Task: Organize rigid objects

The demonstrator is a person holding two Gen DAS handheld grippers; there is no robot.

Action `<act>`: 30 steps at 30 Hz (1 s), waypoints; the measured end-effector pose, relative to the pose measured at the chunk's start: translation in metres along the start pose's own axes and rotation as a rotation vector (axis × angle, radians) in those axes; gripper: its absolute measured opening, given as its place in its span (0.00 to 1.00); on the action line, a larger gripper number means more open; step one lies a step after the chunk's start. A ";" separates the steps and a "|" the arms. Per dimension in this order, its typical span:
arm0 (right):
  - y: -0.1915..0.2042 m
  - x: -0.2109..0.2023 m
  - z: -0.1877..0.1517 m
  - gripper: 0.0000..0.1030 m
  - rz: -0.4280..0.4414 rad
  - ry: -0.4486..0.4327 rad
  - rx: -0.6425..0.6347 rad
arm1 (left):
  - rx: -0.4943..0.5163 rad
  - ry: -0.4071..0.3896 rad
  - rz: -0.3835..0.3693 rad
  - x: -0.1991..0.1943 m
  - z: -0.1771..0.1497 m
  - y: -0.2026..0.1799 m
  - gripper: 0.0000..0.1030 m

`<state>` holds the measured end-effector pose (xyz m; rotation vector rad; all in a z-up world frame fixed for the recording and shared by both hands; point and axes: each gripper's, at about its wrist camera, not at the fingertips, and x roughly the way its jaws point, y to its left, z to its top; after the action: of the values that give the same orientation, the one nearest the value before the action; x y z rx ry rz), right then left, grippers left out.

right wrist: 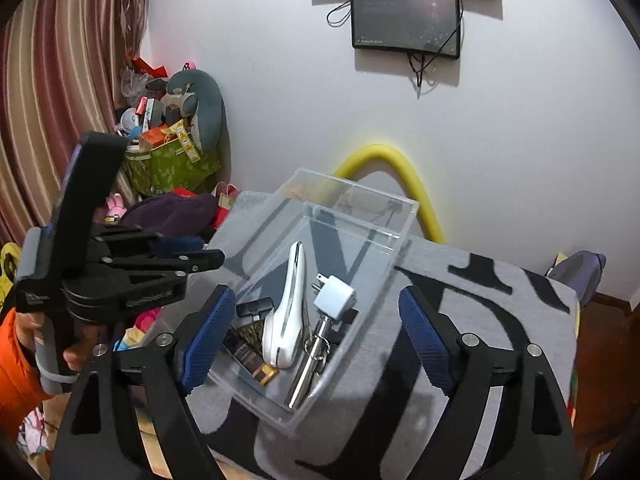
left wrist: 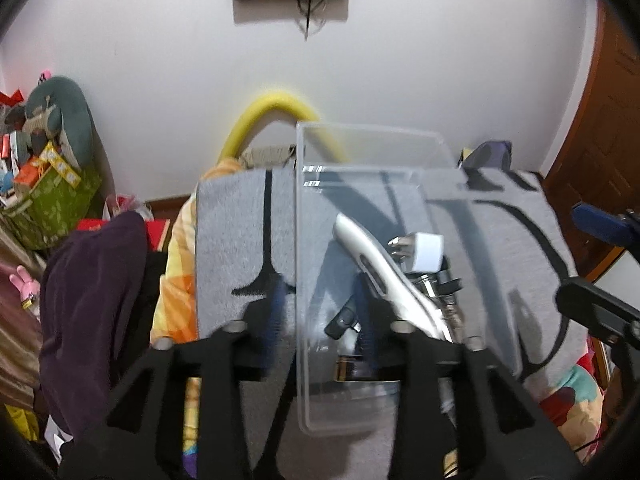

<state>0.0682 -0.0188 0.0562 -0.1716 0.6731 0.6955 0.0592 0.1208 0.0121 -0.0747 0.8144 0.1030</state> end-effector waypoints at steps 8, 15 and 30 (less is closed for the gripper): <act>-0.010 -0.029 -0.024 0.95 -0.027 -0.044 0.029 | 0.029 -0.166 -0.072 -0.050 -0.024 -0.019 0.74; -0.010 -0.047 -0.056 1.00 -0.073 -0.064 0.024 | 0.037 -0.219 -0.121 -0.065 -0.050 -0.036 0.82; -0.015 -0.056 -0.095 1.00 -0.099 -0.046 0.099 | 0.053 -0.264 -0.155 -0.071 -0.085 -0.062 0.88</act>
<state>-0.0028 -0.0943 0.0160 -0.0966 0.6492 0.5686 -0.0432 0.0462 0.0072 -0.0721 0.5453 -0.0549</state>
